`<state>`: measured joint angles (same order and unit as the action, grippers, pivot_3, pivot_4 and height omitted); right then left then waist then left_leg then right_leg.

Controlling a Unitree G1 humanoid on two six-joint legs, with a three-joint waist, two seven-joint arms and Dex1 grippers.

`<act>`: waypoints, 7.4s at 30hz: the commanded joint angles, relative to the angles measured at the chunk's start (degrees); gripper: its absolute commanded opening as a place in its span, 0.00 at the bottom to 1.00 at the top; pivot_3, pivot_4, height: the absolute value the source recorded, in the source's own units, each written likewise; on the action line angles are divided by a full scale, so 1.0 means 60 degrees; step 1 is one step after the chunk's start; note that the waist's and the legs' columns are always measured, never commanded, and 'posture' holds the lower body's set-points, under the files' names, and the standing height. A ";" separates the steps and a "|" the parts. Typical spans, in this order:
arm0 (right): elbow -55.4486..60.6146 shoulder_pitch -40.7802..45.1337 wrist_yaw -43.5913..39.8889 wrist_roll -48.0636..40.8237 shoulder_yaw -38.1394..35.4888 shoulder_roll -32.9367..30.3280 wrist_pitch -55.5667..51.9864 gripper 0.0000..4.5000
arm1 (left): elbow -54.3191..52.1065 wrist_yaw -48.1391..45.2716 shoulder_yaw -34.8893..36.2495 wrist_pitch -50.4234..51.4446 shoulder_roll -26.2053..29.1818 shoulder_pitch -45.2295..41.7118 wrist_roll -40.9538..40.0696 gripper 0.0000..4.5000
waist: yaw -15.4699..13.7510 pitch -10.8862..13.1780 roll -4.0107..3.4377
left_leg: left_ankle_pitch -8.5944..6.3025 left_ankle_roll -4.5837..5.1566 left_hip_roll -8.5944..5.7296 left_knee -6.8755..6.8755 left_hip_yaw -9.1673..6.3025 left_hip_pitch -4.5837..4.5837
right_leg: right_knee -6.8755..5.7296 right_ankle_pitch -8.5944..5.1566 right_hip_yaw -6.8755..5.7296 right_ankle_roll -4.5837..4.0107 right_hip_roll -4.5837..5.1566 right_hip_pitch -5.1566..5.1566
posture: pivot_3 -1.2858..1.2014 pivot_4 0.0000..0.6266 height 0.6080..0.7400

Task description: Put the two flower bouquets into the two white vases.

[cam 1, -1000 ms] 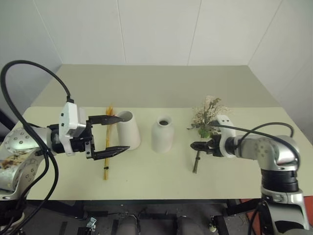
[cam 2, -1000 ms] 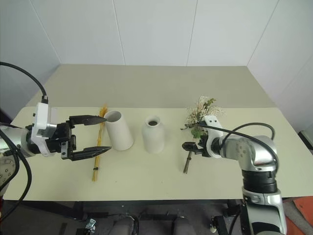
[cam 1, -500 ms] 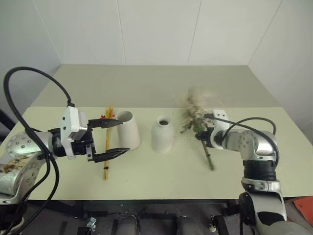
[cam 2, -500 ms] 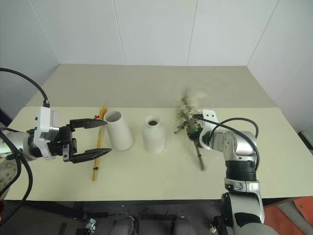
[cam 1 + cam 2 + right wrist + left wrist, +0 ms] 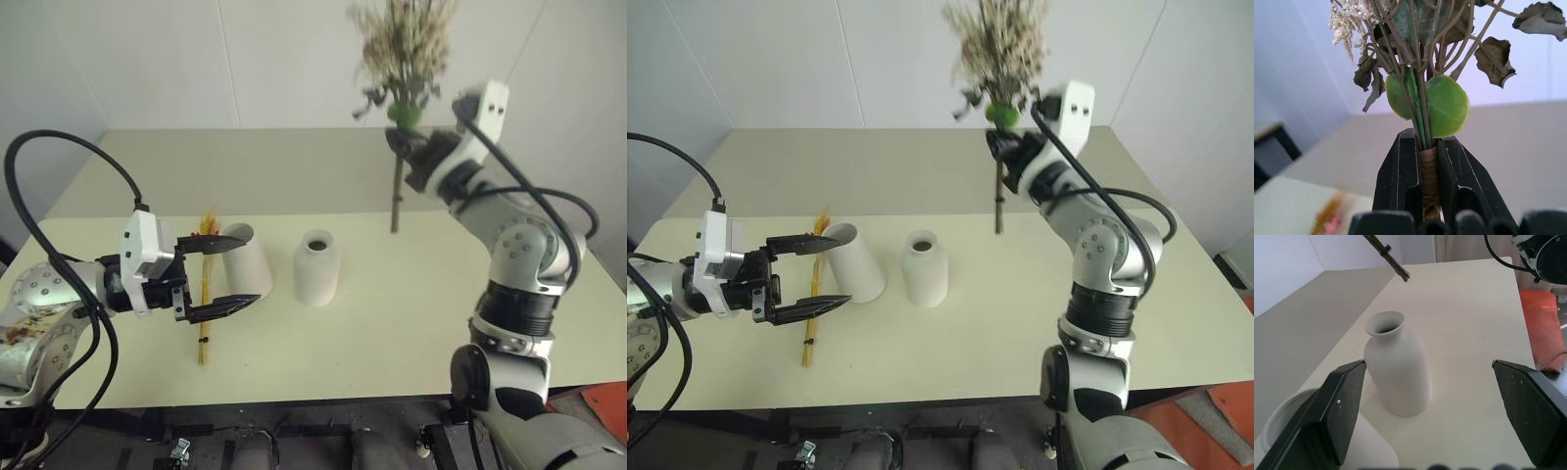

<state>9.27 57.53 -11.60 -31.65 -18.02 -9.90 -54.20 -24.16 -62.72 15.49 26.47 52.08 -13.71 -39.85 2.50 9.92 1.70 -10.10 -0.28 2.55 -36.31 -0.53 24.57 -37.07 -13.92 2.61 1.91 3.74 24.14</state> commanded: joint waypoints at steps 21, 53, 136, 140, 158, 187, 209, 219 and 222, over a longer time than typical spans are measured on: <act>0.0189 -0.0727 0.0145 0.0261 0.2315 0.2088 0.2668 0.05 | -0.0002 0.0489 0.0542 0.1006 0.0264 -0.0162 -0.0559 1.00 | 0.0002 0.0003 -0.0005 | 0.0000 -0.0001 0.0055 0.0014 0.0002 0.0001 | 0.0000 0.0020 0.0000 -0.0043 -0.0056 0.0024 | 0.52 0.24 1.00; -0.0096 -0.3665 -0.1490 0.2266 0.4200 0.2066 0.6732 0.05 | 0.0093 0.0246 0.0652 0.1002 0.0527 -0.0260 -0.0590 1.00 | -0.0002 0.0003 -0.0005 | 0.0002 -0.0004 0.0056 0.0020 0.0004 -0.0005 | -0.0001 0.0020 0.0001 -0.0045 -0.0057 0.0027 | 0.52 0.24 1.00; 0.1812 -0.4279 -0.9410 -0.1966 0.1817 -0.6547 0.3263 1.00 | 0.1198 0.6998 0.0419 0.5945 -0.0757 -0.1220 0.2528 0.01 | -0.0280 0.0016 0.0038 | 0.0001 -0.0006 0.0049 0.0013 0.0043 -0.0043 | -0.0001 0.0011 0.0042 -0.0058 -0.0056 0.0001 | 0.52 0.24 1.00; 0.1860 -0.4395 -0.9328 -0.1900 0.1900 -0.6450 0.3342 1.00 | 0.0884 0.6560 0.1899 0.4659 -0.1397 -0.1771 0.1670 0.01 | -0.0305 0.0016 0.0044 | 0.0001 -0.0006 0.0048 0.0010 0.0043 -0.0042 | -0.0001 0.0013 0.0041 -0.0060 -0.0054 -0.0004 | 0.52 0.24 1.00; 0.2563 -0.5028 -0.8506 -0.1995 0.1627 -0.6139 0.3386 1.00 | 0.2166 0.5238 0.0855 0.3045 -0.3110 -0.5235 -0.0709 0.01 | -0.0256 0.0019 0.0067 | 0.0000 -0.0009 0.0045 -0.0036 0.0041 -0.0041 | -0.0007 0.0028 0.0044 -0.0033 -0.0057 -0.0027 | 0.52 0.24 1.00; 0.3073 -0.5789 -0.7955 -0.2544 0.1061 -0.6308 0.3346 1.00 | 0.0346 0.5049 0.0386 0.1703 -0.3269 -0.1342 -0.0205 0.16 | -0.0274 0.0020 0.0069 | -0.0001 -0.0009 0.0047 -0.0043 0.0045 -0.0041 | -0.0005 0.0029 0.0049 -0.0031 -0.0056 -0.0029 | 0.52 0.24 1.00; 0.2669 -0.5633 -0.8121 -0.2504 0.1019 -0.6410 0.3319 1.00 | -0.0608 0.1735 0.2027 0.1505 0.0237 0.1657 -0.0590 0.76 | -0.0298 0.0020 0.0068 | -0.0002 -0.0010 0.0056 -0.0042 0.0063 -0.0042 | 0.0000 0.0024 0.0053 -0.0037 -0.0055 -0.0014 | 0.52 0.24 1.00; 0.2741 -0.6402 -0.8068 -0.2771 0.0355 -0.6881 0.3042 1.00 | 0.0059 -0.0559 0.1901 0.0456 0.1180 0.0958 -0.0659 0.76 | -0.0293 0.0021 0.0067 | -0.0003 -0.0011 0.0060 -0.0035 0.0077 -0.0039 | 0.0003 0.0016 0.0059 -0.0033 -0.0055 -0.0007 | 0.52 0.24 1.00; 0.2762 -0.6678 -0.8078 -0.2802 0.0066 -0.7082 0.3003 1.00 | 0.0106 -0.0755 0.2030 0.0440 0.1176 0.0966 -0.0741 0.76 | -0.0292 0.0020 0.0067 | -0.0003 -0.0011 0.0061 -0.0036 0.0079 -0.0040 | 0.0003 0.0009 0.0061 -0.0020 -0.0055 -0.0007 | 0.52 0.24 1.00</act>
<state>24.29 17.57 -59.96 -47.15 -14.77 -51.46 -35.80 -23.45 -66.38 25.43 30.22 58.35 -7.07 -43.06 0.75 10.04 2.11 -10.12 -0.34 2.92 -36.52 -0.05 24.31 -37.06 -13.88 2.97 1.81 3.41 24.09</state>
